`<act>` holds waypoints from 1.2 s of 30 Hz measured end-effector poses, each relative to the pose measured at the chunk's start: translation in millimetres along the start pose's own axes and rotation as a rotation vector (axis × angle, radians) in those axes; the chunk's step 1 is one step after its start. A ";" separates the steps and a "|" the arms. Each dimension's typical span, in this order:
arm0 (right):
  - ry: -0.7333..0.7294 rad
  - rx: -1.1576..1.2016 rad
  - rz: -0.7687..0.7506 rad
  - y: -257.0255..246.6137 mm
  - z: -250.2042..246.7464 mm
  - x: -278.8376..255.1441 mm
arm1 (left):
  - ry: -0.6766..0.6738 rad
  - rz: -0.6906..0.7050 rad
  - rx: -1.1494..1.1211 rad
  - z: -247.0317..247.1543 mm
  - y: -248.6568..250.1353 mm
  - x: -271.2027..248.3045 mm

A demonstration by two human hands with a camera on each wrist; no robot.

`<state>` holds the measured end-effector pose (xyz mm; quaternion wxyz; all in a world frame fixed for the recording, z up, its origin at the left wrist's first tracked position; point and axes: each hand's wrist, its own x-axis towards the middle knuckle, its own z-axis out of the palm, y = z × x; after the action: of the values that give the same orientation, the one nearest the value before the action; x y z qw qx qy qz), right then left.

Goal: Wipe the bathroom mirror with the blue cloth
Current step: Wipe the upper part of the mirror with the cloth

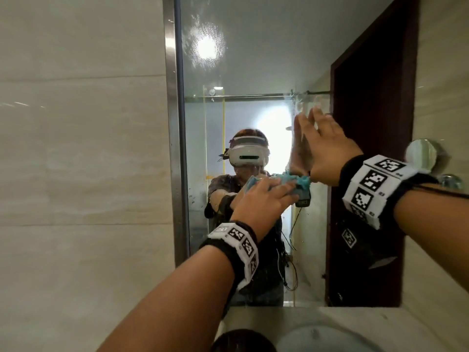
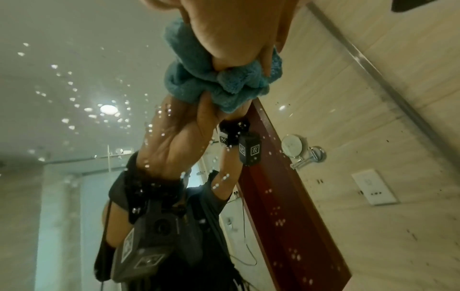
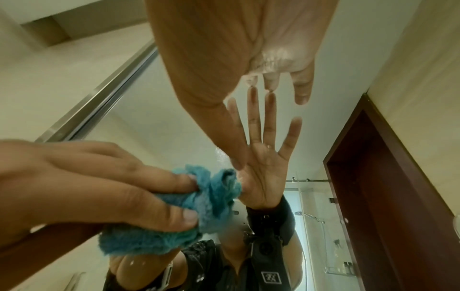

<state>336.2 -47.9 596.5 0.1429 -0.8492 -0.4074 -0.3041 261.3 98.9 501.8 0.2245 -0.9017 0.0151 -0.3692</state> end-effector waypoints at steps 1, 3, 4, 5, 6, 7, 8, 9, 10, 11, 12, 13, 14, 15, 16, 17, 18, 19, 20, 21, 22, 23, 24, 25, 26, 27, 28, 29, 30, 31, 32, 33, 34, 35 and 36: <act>-0.001 0.004 -0.008 -1.8 0.6 -4.1 | -0.024 0.021 0.007 1.6 -0.7 -4.5; 0.018 0.017 -0.019 -6.9 0.4 -11.3 | -0.097 0.061 0.060 -4.8 -3.1 -9.6; 0.034 0.024 -0.025 -9.3 -0.6 -14.2 | -0.141 0.080 0.092 -10.1 -3.5 -10.6; 0.048 0.029 -0.031 -11.1 -2.0 -16.4 | -0.184 0.095 0.117 -14.4 -4.1 -10.4; 0.059 0.030 -0.038 -12.1 -3.7 -17.8 | -0.208 0.098 0.133 -19.2 -3.6 -9.5; 0.066 0.031 -0.044 -12.9 -5.3 -18.4 | -0.218 0.085 0.148 -24.9 -4.1 -7.9; 0.066 0.033 -0.050 -13.6 -7.0 -18.2 | -0.196 0.054 0.147 -32.5 -6.0 -7.1; 0.059 0.033 -0.055 -14.6 -7.7 -17.2 | -0.159 0.003 0.130 -40.5 -10.7 -7.0; 0.050 0.034 -0.057 -15.9 -7.7 -15.9 | -0.111 -0.060 0.102 -50.0 -17.6 -7.2; 0.038 0.036 -0.058 -17.6 -6.2 -14.1 | -0.064 -0.128 0.081 -59.2 -26.7 -6.4; 0.024 0.045 -0.053 -19.7 -3.0 -12.6 | -0.016 -0.188 0.058 -67.6 -35.4 -5.3; 0.008 0.062 -0.041 -22.5 1.6 -11.1 | 0.026 -0.240 0.035 -74.7 -43.1 -2.8; -0.004 0.079 -0.023 -25.5 7.2 -9.9 | 0.072 -0.280 0.013 -80.0 -49.3 2.4; -0.001 0.089 -0.007 -28.4 13.2 -8.7 | 0.126 -0.310 -0.005 -82.6 -55.1 9.6; 0.015 0.094 0.007 -30.2 18.2 -7.1 | 0.199 -0.322 -0.009 -85.2 -58.6 18.4; 0.032 0.097 0.016 -30.8 22.2 -5.8 | 0.261 -0.321 -0.001 -82.3 -58.8 26.1; 0.045 0.098 0.017 -30.1 23.3 -4.1 | 0.308 -0.308 0.005 -80.1 -55.0 30.6; 0.049 0.090 0.008 -28.2 23.8 -2.3 | 0.315 -0.287 -0.016 -69.4 -48.9 30.5; 0.050 0.072 -0.006 -25.2 23.5 -1.5 | 0.297 -0.254 -0.026 -55.6 -39.3 24.6; 0.055 0.050 -0.016 -22.0 23.1 -1.1 | 0.257 -0.193 -0.044 -37.7 -28.7 13.1; 0.069 0.031 -0.021 -19.2 23.9 -1.3 | 0.213 -0.131 -0.027 -17.3 -17.5 -1.5; 0.091 0.018 -0.024 -17.8 24.5 -1.8 | 0.190 -0.094 -0.013 -2.3 -6.6 -16.4; 0.108 0.016 -0.029 -17.9 25.7 -2.3 | 0.153 -0.033 0.008 9.7 -2.0 -27.8; 0.114 0.019 -0.031 -18.8 25.7 -3.3 | 0.134 0.031 0.004 11.3 -1.0 -31.7; 0.109 0.021 -0.025 -20.0 25.2 -4.3 | 0.101 0.084 0.008 4.2 -4.3 -27.9; 0.095 0.023 -0.016 -21.2 24.2 -4.8 | 0.076 0.110 0.051 -10.2 -9.1 -20.1; 0.073 0.031 -0.010 -22.5 22.7 -5.5 | 0.081 0.093 0.080 -31.7 -11.8 -11.0; 0.053 0.040 -0.008 -23.7 22.0 -5.9 | 0.162 0.025 0.070 -47.3 -18.6 -0.8; 0.047 0.046 -0.008 -24.0 21.3 -5.4 | 0.291 -0.082 0.054 -63.9 -28.4 9.7; 0.049 0.049 -0.005 -24.2 20.4 -5.1 | 0.354 -0.209 0.040 -75.5 -40.0 17.8; 0.053 0.051 -0.001 -24.5 20.5 -4.5 | 0.352 -0.297 0.018 -78.7 -48.4 21.7; 0.054 0.053 0.002 -24.7 21.0 -4.1 | 0.356 -0.315 0.014 -74.5 -52.1 21.2; 0.053 0.052 0.003 -24.8 22.0 -3.7 | 0.362 -0.282 0.020 -61.8 -51.5 17.2; 0.054 0.046 0.000 -24.8 22.7 -3.3 | 0.363 -0.227 0.025 -46.2 -45.1 7.9; 0.058 0.038 -0.004 -24.4 23.4 -2.9 | 0.347 -0.168 0.040 -28.1 -36.0 -4.6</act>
<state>325.2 -22.9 576.4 0.1700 -0.8362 -0.4106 -0.3214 234.1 121.1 531.3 0.2048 -0.8178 -0.0292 -0.5370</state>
